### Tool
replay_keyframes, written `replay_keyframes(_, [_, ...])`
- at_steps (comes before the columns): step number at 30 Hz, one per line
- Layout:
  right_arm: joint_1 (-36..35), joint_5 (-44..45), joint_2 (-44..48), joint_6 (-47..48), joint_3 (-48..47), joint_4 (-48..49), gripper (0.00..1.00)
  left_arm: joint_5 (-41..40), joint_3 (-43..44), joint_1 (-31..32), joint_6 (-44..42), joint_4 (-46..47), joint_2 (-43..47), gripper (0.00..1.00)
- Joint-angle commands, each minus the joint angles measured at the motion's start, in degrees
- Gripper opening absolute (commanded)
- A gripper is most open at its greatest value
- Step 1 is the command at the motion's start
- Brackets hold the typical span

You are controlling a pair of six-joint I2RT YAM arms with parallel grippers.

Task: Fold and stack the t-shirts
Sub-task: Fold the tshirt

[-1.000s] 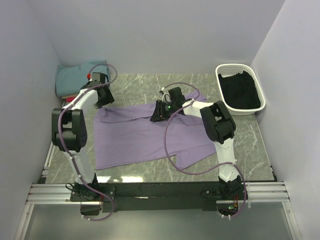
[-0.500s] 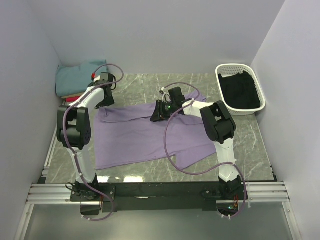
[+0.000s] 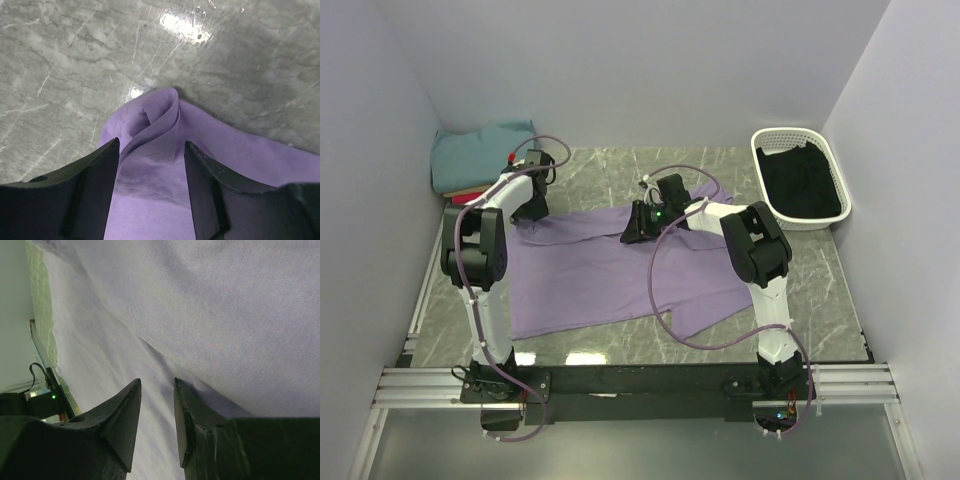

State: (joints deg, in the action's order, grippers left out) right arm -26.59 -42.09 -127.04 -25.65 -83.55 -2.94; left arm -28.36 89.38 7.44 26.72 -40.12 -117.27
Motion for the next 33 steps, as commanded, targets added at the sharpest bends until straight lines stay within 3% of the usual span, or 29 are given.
replay_keyframes(1, [0.6,0.9,-1.7,1.4,-0.2,-0.6,0.4,-1.3,2.6,0.2,-1.0,-0.8,-0.1,0.58])
replay_keyframes(3, [0.7,0.9,-1.8,1.4,-0.2,-0.6,0.4,-1.1,3.0,0.2,-1.1,-1.0,-0.7,0.54])
replay_keyframes(7, [0.7,1.0,-1.7,1.6,0.0,-0.6,0.4,-1.7,3.6,0.2,-0.9,-1.3,-1.4,0.03])
replay_keyframes(8, [0.7,1.0,-1.9,1.5,-0.1,-0.7,0.4,-1.8,3.6,0.2,-0.8,-1.4,-1.6,0.01])
replay_keyframes(17, [0.7,1.0,-1.9,1.5,0.1,-0.5,0.4,-3.5,1.0,-1.8,0.9,-0.9,1.2,0.01])
replay_keyframes(21, [0.7,0.3,-2.4,1.5,-0.4,-0.7,0.4,-2.5,2.2,-1.9,0.3,-1.4,1.3,0.32])
replay_keyframes(26, [0.7,0.1,-2.5,1.6,-0.3,-0.8,0.4,-2.4,2.8,-1.8,0.2,-1.9,0.5,0.54])
replay_keyframes(29, [0.7,0.2,-2.6,1.7,-0.4,-0.8,0.4,-0.8,2.2,-1.8,-0.4,-1.2,0.5,0.52])
replay_keyframes(33, [0.7,0.1,-2.9,1.7,-0.6,-0.9,0.4,1.0,1.8,-1.8,-1.1,-0.6,0.7,0.39])
